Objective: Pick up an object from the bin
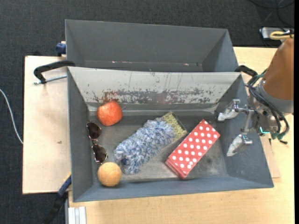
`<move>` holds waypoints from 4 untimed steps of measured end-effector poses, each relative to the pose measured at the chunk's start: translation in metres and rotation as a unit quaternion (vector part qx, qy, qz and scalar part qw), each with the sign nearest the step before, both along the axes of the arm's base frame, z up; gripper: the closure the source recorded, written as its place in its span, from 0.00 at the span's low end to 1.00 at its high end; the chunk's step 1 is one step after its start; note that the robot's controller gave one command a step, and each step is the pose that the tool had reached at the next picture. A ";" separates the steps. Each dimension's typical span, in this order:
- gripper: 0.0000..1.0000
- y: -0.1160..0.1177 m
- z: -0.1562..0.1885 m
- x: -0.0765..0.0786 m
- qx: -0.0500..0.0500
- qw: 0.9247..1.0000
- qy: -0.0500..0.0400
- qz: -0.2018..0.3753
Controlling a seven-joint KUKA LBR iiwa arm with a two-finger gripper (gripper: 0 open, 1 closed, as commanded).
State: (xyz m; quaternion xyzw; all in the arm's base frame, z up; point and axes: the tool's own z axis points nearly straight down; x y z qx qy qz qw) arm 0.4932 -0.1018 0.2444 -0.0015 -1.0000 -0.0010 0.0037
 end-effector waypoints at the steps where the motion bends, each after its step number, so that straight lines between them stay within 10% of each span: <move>1: 0.00 0.001 0.004 0.002 -0.001 1.000 -0.004 0.001; 3: 0.00 0.017 -0.126 0.051 -0.001 0.991 -0.007 0.135; 4: 0.00 0.037 -0.160 0.067 0.000 0.957 -0.005 0.291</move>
Offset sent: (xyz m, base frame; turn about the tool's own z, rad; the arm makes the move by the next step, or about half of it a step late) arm 0.0600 0.0334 -0.1744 -0.3747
